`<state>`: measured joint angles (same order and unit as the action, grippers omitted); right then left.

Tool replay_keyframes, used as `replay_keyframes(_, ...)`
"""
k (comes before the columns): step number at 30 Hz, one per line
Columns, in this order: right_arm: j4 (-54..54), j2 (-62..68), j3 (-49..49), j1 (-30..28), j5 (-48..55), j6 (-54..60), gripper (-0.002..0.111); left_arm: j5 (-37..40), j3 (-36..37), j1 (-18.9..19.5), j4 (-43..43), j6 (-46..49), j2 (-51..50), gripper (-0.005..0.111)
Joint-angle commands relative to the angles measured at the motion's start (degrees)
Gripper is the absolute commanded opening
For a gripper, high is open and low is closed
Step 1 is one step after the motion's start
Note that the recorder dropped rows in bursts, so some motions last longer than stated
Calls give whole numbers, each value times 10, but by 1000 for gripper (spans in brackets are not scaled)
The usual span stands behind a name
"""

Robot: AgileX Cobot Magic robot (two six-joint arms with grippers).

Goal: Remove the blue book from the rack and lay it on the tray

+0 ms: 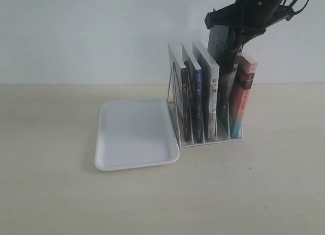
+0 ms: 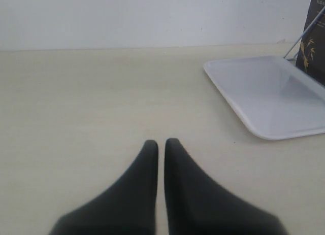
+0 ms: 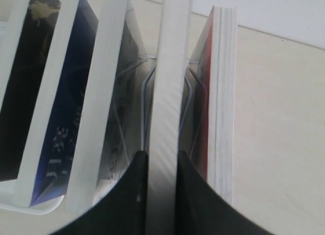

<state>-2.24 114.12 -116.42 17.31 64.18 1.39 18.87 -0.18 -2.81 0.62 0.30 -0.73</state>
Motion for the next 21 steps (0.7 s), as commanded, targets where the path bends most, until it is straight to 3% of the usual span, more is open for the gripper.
replay_keyframes(1,3,-8,-2,-1,-14,6,0,-8,2,2,0,2,3,4)
replay_keyframes(21,2,11,-2,-1,-14,6,0,-8,2,2,0,2,3,4)
